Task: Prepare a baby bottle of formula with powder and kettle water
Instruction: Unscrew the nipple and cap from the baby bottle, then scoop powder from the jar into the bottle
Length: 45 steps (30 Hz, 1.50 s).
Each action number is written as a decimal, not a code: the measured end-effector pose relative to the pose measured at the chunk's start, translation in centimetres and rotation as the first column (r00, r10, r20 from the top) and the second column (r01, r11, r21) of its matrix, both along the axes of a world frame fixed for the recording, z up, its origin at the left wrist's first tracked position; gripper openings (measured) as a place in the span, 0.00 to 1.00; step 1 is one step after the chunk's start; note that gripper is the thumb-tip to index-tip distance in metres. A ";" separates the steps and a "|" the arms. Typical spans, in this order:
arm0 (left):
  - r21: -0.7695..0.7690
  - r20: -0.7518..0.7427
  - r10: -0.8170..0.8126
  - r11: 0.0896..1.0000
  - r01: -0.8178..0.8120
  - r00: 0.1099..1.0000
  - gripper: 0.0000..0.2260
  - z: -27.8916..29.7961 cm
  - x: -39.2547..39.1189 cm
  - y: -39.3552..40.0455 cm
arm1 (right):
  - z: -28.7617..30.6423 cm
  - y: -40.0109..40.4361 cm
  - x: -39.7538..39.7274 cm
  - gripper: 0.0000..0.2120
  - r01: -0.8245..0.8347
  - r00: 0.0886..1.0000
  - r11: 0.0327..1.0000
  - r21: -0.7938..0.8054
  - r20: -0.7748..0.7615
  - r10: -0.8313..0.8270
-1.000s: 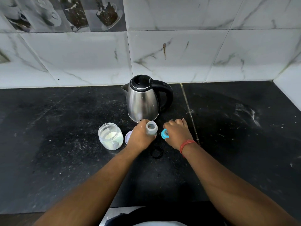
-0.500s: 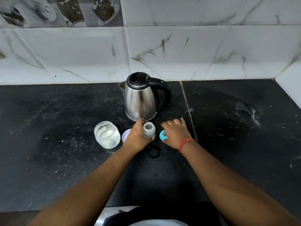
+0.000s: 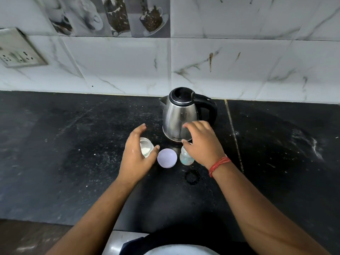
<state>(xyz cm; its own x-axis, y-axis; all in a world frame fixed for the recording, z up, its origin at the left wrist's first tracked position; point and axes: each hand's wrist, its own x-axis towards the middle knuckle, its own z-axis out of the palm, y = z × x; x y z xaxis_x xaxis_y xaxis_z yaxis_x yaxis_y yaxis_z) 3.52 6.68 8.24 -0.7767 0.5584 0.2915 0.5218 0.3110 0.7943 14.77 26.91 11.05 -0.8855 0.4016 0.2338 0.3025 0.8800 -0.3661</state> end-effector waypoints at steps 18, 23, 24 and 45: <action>-0.169 0.388 -0.085 0.972 0.161 0.918 0.45 -5.5 -4.4 -3.9 | -4.0 -9.2 -4.7 0.27 -0.120 0.956 0.962 -0.246 0.233 0.179; -0.086 0.313 -0.147 0.980 0.182 0.939 0.42 -6.9 -3.6 -4.2 | -3.8 -9.5 -3.6 0.27 -0.084 0.964 0.961 -0.263 0.224 0.145; -0.094 0.276 -0.143 0.980 0.175 0.951 0.43 -7.3 -3.4 -4.3 | -3.7 -9.6 -3.3 0.26 -0.086 0.965 0.961 -0.262 0.219 0.146; -0.183 -0.302 -0.360 0.931 0.317 0.883 0.36 -6.3 -1.3 -3.5 | 0.4 -9.9 -3.9 0.13 -0.364 0.668 0.927 -0.085 0.670 0.324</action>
<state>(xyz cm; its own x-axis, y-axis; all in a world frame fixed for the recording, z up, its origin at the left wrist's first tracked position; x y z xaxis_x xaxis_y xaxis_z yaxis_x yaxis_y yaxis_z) 2.20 3.23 1.98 -0.4075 0.8184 0.4052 0.8346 0.1537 0.5290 10.84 17.06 11.40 -0.8896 0.0418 -0.4549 0.1190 0.9826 -0.1425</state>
